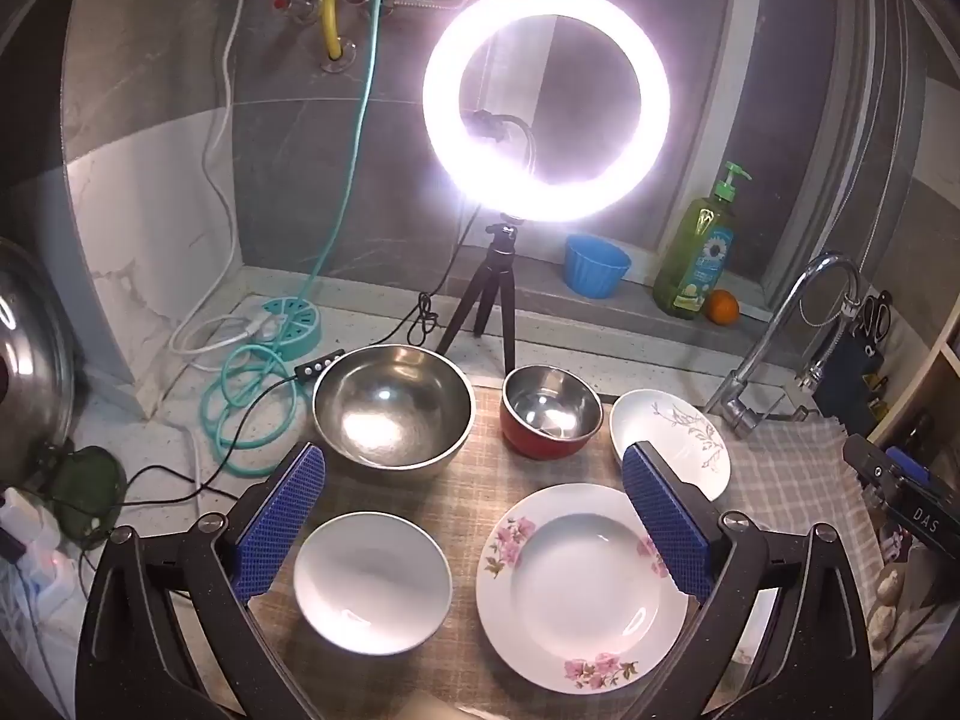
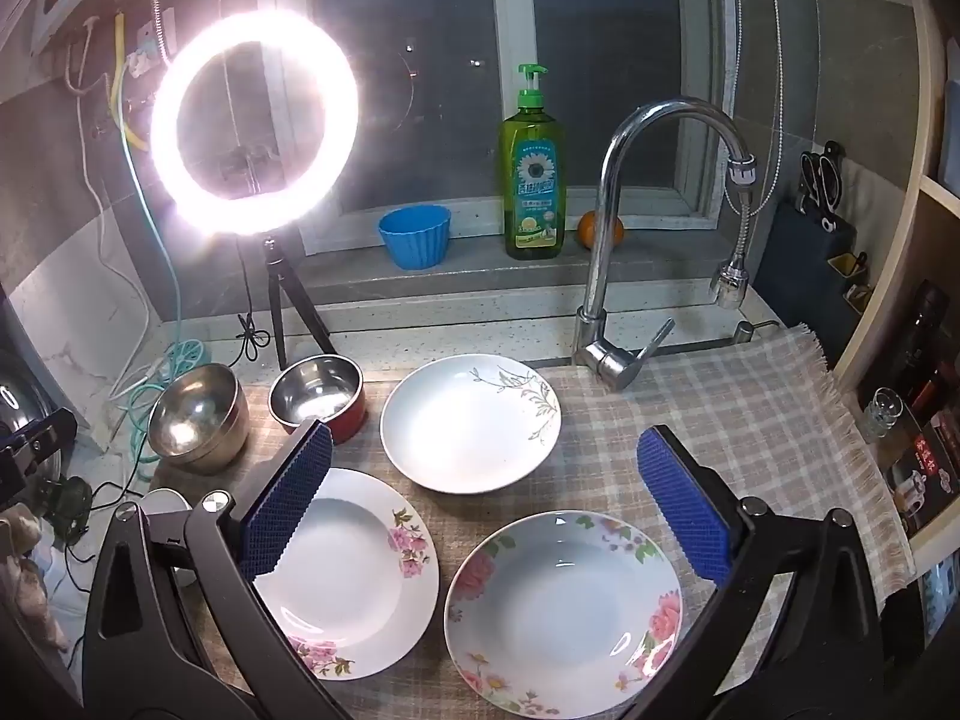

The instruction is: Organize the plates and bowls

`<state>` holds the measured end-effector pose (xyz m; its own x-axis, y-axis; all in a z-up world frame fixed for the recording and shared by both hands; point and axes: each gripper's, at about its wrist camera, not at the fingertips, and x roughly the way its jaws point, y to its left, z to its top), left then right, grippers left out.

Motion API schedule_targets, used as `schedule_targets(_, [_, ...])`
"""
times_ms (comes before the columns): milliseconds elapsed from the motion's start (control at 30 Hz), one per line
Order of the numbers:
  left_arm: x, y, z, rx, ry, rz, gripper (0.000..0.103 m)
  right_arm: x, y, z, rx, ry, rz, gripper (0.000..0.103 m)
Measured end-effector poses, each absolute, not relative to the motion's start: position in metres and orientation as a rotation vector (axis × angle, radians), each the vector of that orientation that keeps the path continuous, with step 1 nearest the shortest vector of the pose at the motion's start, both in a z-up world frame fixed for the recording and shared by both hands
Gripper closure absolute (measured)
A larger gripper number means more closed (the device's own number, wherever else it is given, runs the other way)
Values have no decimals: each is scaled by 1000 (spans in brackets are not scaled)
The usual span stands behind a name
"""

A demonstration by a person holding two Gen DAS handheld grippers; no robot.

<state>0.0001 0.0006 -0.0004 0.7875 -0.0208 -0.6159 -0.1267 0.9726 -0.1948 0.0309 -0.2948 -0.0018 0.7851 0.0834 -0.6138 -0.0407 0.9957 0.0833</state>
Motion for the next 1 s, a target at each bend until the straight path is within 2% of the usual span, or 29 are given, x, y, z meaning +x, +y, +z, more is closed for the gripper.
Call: schedule_targets(1000, [1, -4, -2, -223, 665, 57, 3, 35, -294, -6, 51, 646, 56, 0])
